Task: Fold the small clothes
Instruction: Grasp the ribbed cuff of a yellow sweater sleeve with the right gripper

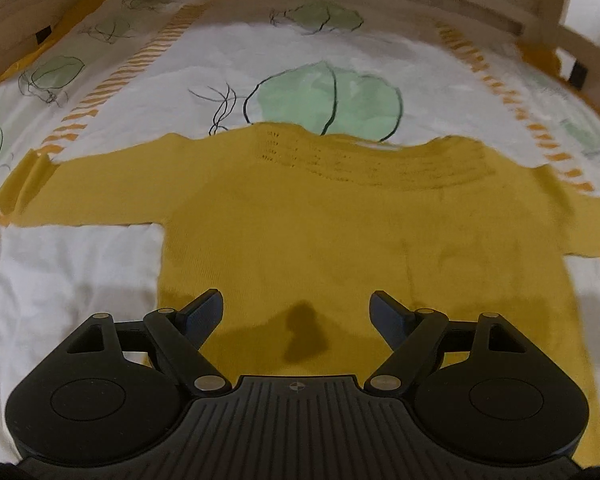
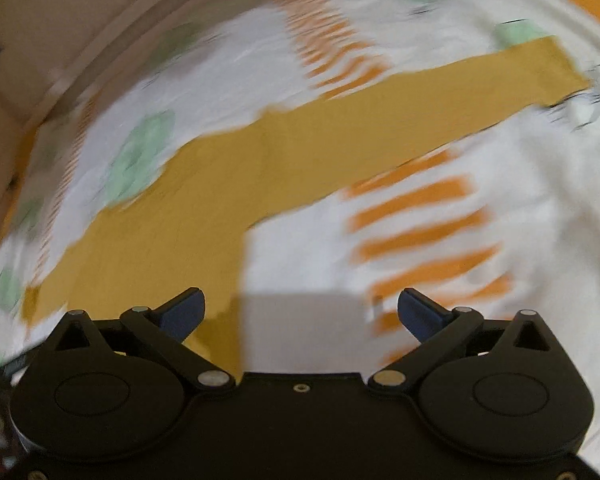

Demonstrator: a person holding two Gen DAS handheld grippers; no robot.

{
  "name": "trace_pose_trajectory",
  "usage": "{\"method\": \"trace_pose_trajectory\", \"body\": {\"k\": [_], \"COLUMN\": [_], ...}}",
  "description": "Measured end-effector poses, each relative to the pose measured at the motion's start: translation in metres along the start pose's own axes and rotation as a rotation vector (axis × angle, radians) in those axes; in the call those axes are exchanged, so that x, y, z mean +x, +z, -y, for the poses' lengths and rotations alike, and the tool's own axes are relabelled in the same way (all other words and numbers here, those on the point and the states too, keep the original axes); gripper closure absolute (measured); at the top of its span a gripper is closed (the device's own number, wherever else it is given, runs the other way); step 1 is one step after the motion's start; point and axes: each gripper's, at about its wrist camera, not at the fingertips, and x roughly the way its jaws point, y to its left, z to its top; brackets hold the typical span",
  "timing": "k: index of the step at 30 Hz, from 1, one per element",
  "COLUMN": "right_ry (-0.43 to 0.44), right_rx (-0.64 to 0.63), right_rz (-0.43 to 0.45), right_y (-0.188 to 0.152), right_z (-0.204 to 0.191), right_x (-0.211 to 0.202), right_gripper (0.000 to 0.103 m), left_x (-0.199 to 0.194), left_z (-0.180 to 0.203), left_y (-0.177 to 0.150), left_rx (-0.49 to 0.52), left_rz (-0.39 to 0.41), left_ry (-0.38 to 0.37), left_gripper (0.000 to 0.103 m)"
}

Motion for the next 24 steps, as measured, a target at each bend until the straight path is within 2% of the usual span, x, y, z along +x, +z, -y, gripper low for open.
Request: {"method": "trace_pose_trajectory", "body": {"k": [3,7,9,12,18,23,24], "right_ry": [-0.109,-0.255,-0.303,-0.373,-0.429,-0.418,-0.418], "right_rx": [0.060,0.137,0.155,0.183,0.259,0.283,0.279], "right_rz": [0.071,0.143,0.183,0.203,0.240,0.250,0.251], "right_y": [0.036,0.075,0.094,0.114,0.133,0.143,0.145], "right_z": [0.039,0.085,0.107,0.134,0.177,0.193,0.192], "right_x": [0.003,0.007,0.010,0.016,0.033,0.050,0.053], "right_gripper": [0.001,0.003,0.017,0.019,0.020,0.022,0.025], "left_x": [0.024,0.049,0.051,0.050,0.057,0.060,0.060], "left_z": [0.003,0.005,0.007,0.005,0.000,0.000,0.000], "left_y": [-0.002,-0.008,-0.014,-0.017,-0.012,-0.011,-0.012], "left_rx": [0.024,0.013,0.023,0.045,0.029,0.036,0.036], "left_rz": [-0.065,-0.157,-0.140,-0.114,-0.127,-0.129,-0.129], "left_ry": [0.035,0.031,0.037,0.028,-0.012,-0.024,-0.027], "left_gripper": [0.023,0.023,0.021,0.020,0.014,0.012,0.012]}}
